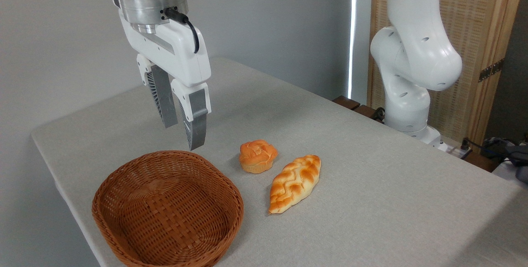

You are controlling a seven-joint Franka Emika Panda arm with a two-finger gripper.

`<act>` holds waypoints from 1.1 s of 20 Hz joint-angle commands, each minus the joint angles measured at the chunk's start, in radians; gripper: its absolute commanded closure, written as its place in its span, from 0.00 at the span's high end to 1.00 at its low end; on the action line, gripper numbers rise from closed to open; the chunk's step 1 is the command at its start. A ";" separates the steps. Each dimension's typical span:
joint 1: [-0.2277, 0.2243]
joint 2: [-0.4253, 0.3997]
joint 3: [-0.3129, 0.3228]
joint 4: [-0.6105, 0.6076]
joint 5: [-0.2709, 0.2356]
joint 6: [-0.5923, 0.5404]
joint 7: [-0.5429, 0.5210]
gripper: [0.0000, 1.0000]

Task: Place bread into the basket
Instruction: 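Move the open gripper over the small round bun and lower it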

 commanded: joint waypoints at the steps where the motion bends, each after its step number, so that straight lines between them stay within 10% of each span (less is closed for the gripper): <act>1: -0.003 -0.020 0.038 0.005 -0.016 -0.025 0.007 1.00; 22: -0.004 -0.071 0.039 -0.102 -0.012 -0.074 0.011 1.00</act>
